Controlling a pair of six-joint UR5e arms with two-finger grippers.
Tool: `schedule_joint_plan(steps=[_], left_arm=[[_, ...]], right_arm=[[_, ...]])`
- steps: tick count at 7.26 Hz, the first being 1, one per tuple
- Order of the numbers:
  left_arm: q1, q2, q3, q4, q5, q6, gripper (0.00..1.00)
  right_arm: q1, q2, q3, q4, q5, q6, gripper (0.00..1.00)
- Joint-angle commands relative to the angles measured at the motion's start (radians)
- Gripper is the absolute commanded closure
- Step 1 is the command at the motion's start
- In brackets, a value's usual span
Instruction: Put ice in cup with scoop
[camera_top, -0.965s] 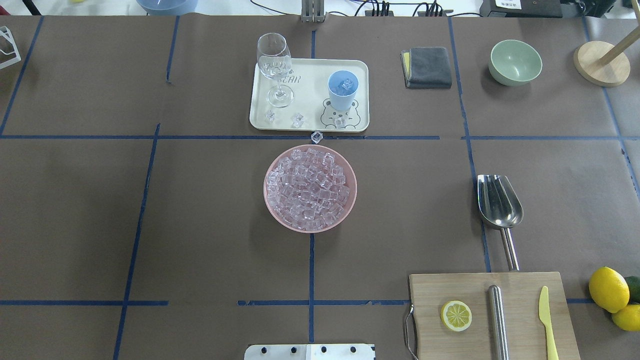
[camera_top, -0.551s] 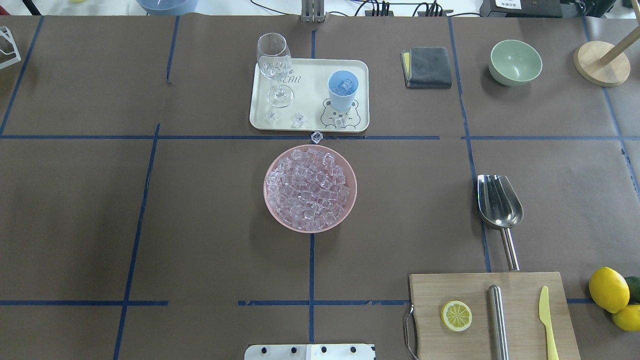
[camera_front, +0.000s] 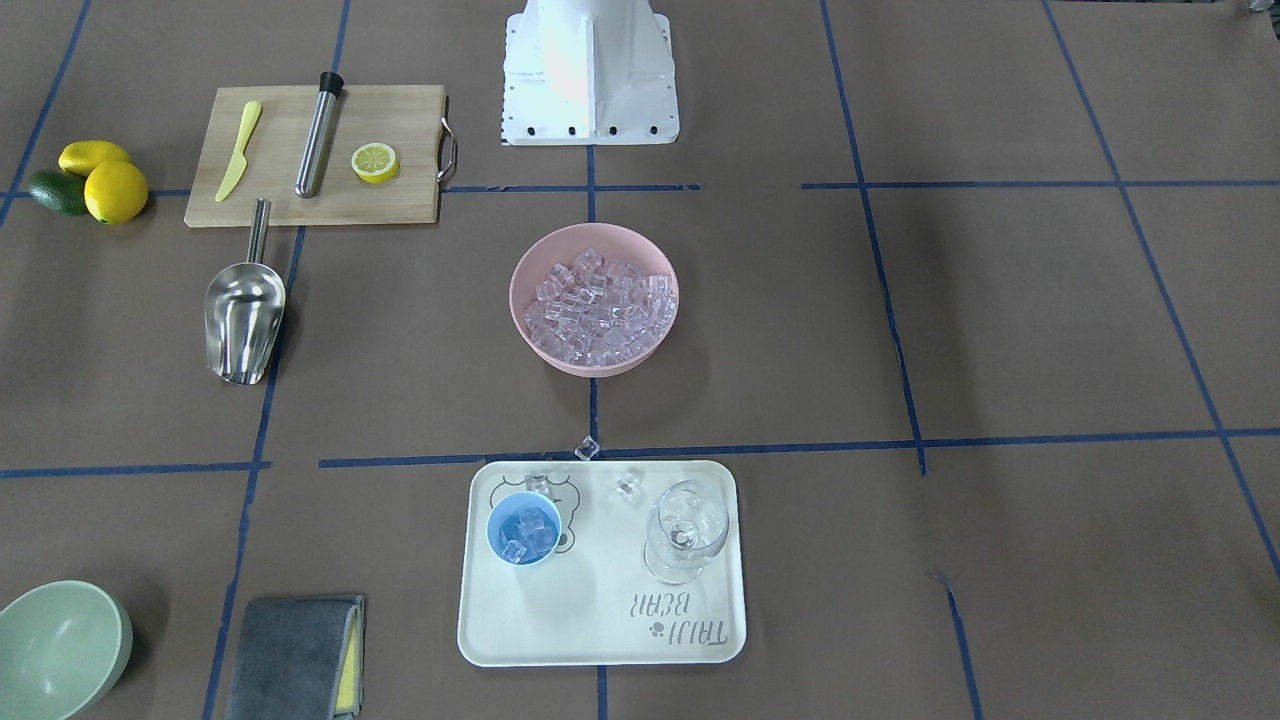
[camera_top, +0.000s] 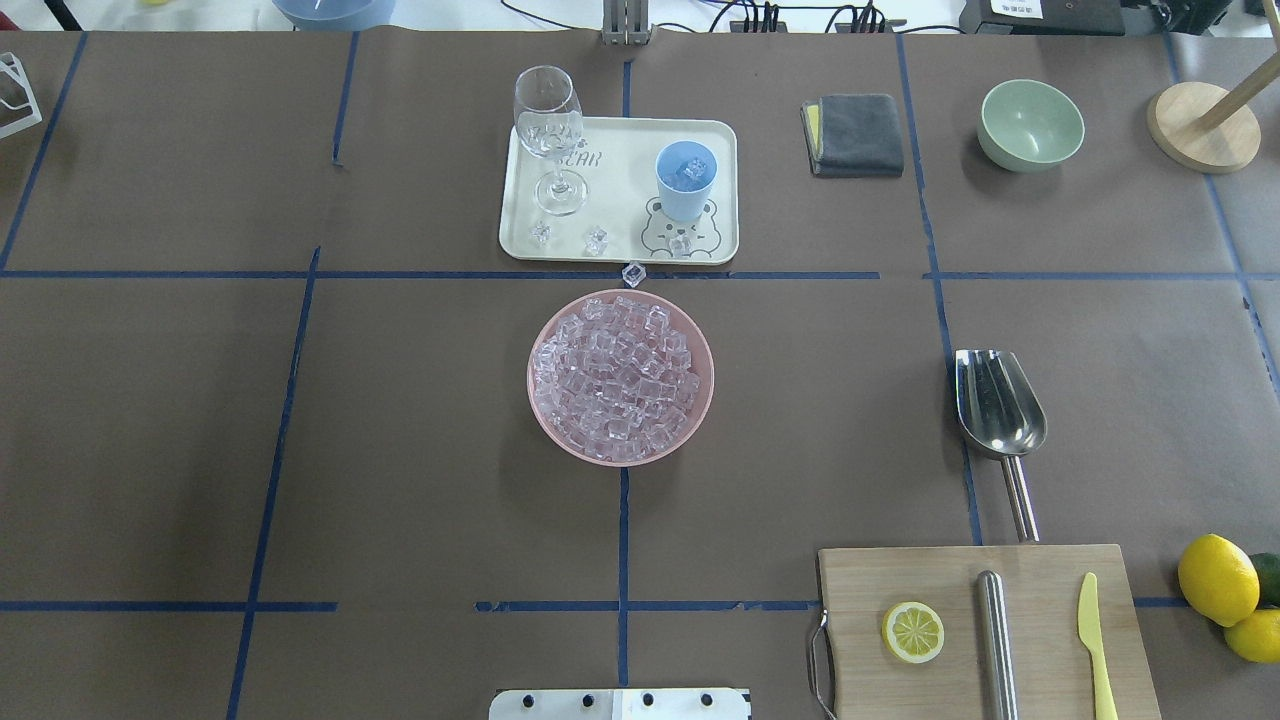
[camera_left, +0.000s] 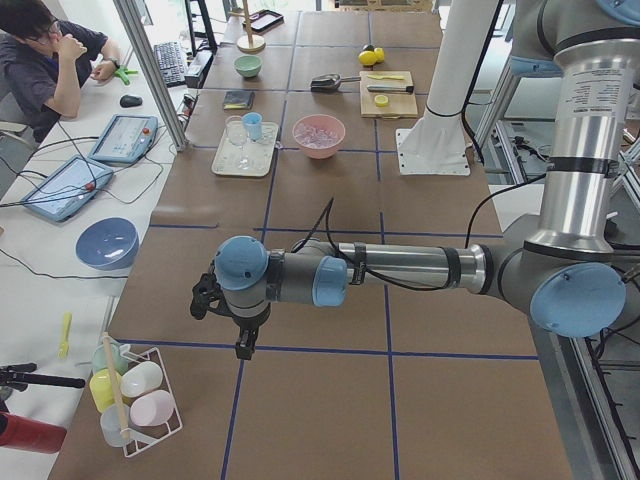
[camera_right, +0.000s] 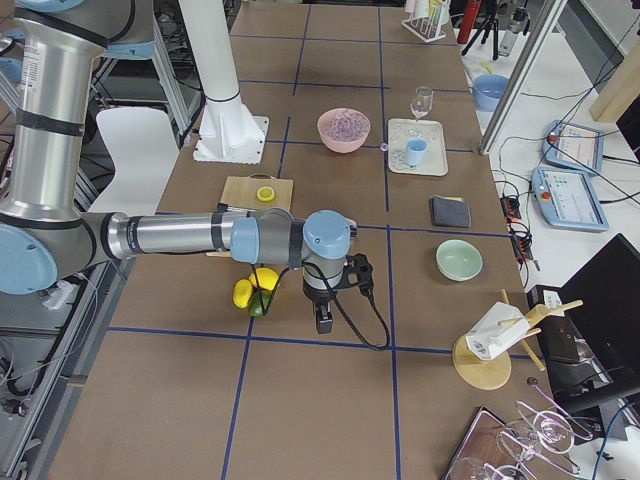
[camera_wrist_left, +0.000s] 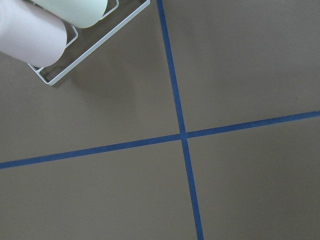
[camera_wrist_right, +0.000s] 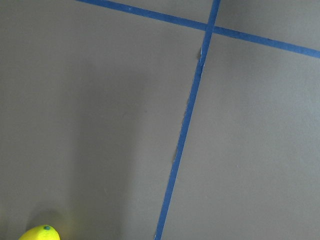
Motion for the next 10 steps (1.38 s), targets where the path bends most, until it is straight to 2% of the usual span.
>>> schedule_joint_plan(steps=[1, 3, 5, 10], left_arm=[[0.002, -0.008, -0.016, -0.02, 0.007, -0.055, 0.0], [0.003, 0.045, -0.013, -0.139, 0.01, -0.052, 0.0], [0.005, 0.055, -0.019, -0.137, 0.063, -0.052, 0.0], [0.007, 0.066, -0.008, -0.133, 0.056, -0.051, 0.0]], right_arm=[[0.0, 0.0, 0.001, 0.0, 0.0, 0.0, 0.0], [0.002, 0.014, 0.001, 0.001, -0.001, 0.002, 0.0], [0.005, 0.017, 0.004, 0.003, -0.003, 0.0, 0.0], [0.005, 0.018, 0.001, 0.003, 0.018, -0.012, 0.0]])
